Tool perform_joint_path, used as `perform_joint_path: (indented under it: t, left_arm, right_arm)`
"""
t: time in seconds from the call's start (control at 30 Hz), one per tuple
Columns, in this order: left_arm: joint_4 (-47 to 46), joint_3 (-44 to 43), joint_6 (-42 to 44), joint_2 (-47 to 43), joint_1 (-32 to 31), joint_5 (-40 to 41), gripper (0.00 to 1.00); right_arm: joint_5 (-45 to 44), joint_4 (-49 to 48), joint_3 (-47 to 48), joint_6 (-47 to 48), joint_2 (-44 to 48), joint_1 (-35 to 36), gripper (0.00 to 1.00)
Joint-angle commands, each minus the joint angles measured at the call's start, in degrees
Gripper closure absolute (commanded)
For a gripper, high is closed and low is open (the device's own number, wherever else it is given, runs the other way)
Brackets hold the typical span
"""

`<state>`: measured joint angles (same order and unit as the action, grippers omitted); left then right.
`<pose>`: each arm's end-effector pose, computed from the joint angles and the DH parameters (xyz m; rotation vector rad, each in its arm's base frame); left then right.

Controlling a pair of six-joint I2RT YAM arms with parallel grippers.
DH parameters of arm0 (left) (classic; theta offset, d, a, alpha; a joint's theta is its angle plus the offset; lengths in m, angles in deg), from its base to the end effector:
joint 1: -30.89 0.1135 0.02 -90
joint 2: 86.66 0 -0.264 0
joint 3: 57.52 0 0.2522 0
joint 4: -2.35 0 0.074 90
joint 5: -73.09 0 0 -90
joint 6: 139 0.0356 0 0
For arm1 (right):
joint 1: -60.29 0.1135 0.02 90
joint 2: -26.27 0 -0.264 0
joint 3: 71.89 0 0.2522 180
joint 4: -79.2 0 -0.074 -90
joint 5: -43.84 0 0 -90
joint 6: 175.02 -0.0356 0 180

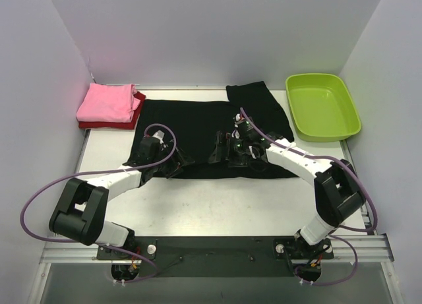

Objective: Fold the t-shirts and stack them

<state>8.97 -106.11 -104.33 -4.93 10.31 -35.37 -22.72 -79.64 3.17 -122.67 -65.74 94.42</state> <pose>0.2545 -0.1076 0.1680 -0.5522 2.3886 -1.0182 0.2854 0.2106 0.2380 -0.1691 2.4161 1.0923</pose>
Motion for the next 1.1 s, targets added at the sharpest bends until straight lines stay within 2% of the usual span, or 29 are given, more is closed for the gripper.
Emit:
perform_joint_path:
  t: [0.0, 0.5, 0.77, 1.07]
  left_arm:
    - [-2.8, 0.9, 0.4, -1.0, -0.3, -0.2, 0.2]
    - [-4.7, 2.5, 2.1, 2.0, -0.3, 1.4, 0.2]
    - [-6.4, 4.1, 2.6, 3.7, -0.2, 1.5, 0.2]
    - [-7.7, 5.7, 2.7, 5.2, -0.2, 1.0, 0.2]
  right_arm:
    - [2.1, -2.7, -0.3, -2.0, -1.3, 1.3, 0.08]
    - [3.5, -6.6, 1.2, -3.3, -8.5, 1.3, 0.09]
    - [4.0, -7.0, 2.7, -2.9, -9.5, 0.9, 0.08]
    - [4.5, -6.9, 5.4, -2.4, -12.8, -1.6, 0.08]
